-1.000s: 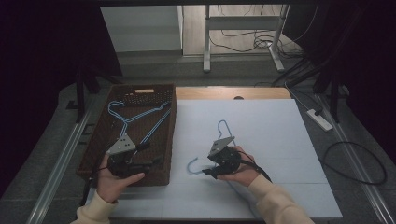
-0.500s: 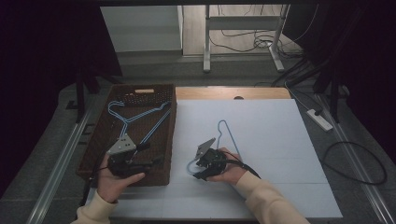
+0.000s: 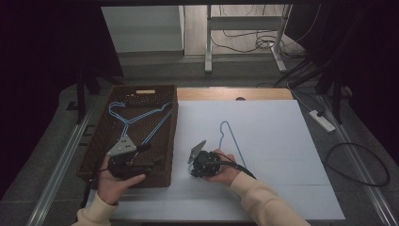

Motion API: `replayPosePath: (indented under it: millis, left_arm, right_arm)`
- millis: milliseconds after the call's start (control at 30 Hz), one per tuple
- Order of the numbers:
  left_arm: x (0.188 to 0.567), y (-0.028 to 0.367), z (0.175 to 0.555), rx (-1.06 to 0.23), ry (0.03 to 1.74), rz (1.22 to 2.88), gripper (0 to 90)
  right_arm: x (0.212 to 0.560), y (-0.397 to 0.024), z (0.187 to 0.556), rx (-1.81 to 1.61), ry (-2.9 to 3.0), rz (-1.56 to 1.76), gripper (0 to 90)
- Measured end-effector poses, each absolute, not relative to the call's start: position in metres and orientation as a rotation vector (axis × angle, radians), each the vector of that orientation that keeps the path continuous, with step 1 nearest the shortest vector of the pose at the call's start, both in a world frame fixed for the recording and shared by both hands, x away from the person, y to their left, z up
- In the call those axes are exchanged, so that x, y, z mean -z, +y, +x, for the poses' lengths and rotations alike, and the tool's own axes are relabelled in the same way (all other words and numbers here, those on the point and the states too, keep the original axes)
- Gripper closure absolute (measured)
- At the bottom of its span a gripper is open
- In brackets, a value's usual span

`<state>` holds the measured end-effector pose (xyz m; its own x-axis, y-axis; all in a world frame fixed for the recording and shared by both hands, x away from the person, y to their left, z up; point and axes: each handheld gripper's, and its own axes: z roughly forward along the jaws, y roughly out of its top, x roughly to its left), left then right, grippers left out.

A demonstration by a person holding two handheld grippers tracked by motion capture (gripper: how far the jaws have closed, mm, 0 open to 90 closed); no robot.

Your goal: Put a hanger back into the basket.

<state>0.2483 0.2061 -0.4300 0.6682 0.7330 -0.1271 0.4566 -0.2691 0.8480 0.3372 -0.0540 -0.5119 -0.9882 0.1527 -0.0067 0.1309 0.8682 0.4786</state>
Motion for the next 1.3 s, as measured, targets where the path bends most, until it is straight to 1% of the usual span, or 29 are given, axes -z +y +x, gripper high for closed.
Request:
replayPosePath:
  millis: [167, 367, 600, 700, 933, 1300]
  left_arm:
    - [0.428, 0.206, 0.247, -0.360, 0.926, 1.915, 30.3]
    - [0.422, 0.204, 0.245, -0.371, 0.915, 1.910, 30.6]
    - [0.411, 0.192, 0.241, -0.383, 0.885, 1.914, 30.7]
    - [0.410, 0.180, 0.239, -0.322, 0.867, 1.920, 31.0]
    - [0.414, 0.147, 0.239, -0.282, 0.830, 1.987, 31.0]
    - [0.442, 0.098, 0.252, -0.157, 0.849, 2.055, 31.6]
  right_arm:
    - [0.501, -0.064, 0.345, -0.877, 2.910, 0.375, 85.6]
    - [0.476, -0.085, 0.352, -1.070, 2.776, 0.591, 85.9]
    - [0.455, -0.101, 0.351, -1.196, 2.646, 0.662, 86.1]
    - [0.449, -0.107, 0.350, -1.226, 2.597, 0.692, 86.2]
    - [0.441, -0.117, 0.351, -1.262, 2.540, 0.727, 86.3]
    - [0.438, -0.122, 0.351, -1.282, 2.497, 0.749, 86.4]
